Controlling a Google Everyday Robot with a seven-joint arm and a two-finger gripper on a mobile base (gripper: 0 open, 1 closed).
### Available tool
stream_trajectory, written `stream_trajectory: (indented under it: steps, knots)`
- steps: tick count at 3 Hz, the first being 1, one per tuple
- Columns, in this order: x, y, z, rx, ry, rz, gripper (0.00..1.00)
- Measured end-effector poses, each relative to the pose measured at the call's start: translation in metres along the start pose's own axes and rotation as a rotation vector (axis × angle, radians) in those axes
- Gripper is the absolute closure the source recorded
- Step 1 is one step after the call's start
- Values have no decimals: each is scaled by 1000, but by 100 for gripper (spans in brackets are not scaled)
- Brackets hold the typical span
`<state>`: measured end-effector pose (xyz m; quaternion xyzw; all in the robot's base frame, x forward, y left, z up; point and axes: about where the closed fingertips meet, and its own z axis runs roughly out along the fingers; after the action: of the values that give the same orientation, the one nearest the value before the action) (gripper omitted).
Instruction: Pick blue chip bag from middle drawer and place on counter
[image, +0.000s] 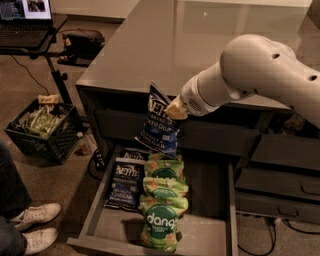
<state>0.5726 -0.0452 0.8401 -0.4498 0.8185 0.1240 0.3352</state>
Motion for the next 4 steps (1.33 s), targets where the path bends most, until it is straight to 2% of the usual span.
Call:
stream_trajectory:
  steps: [1, 3, 4]
  knots:
    - [-9, -5, -10, 27, -25, -9, 100]
    - [-29, -62, -55, 151, -105, 30, 100]
    - [-37, -90, -77, 178, -144, 43, 100]
